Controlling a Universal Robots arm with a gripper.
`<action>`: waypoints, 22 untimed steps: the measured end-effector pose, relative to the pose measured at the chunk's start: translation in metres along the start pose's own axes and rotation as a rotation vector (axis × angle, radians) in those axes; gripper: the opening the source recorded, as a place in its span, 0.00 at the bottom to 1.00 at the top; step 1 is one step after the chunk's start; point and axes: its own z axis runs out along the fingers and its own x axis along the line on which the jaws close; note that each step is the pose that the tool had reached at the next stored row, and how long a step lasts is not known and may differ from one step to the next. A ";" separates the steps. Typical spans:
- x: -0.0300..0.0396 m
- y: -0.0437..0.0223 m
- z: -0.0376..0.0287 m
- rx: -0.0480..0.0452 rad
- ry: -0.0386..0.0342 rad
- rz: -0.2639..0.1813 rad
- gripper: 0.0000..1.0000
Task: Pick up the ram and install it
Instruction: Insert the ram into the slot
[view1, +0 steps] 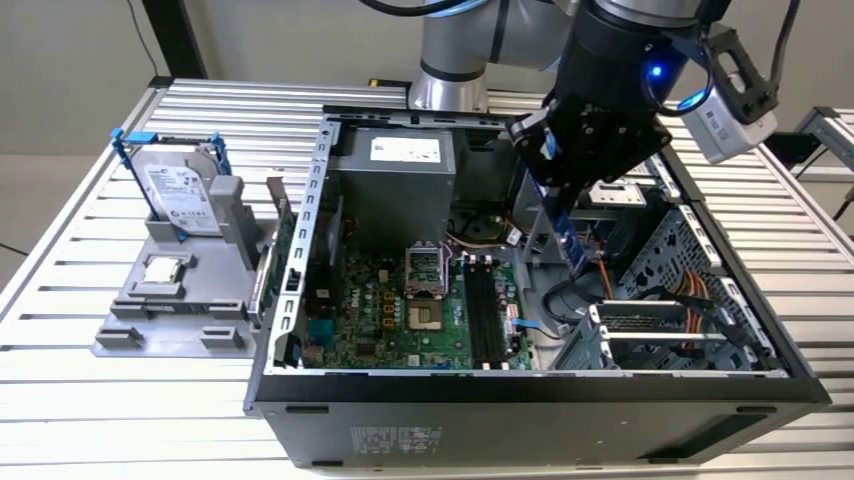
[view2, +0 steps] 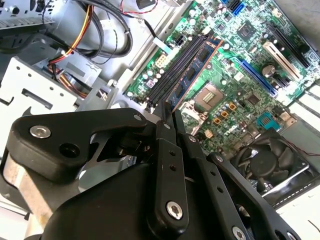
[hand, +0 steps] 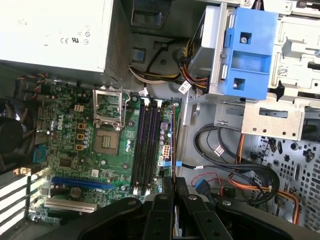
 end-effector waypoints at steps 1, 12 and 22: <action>0.0000 0.0000 0.0002 0.0000 0.0000 0.000 0.00; 0.0000 0.0000 0.0028 0.0000 0.0000 0.000 0.00; 0.0000 -0.0001 0.0067 -0.0001 0.0000 0.002 0.00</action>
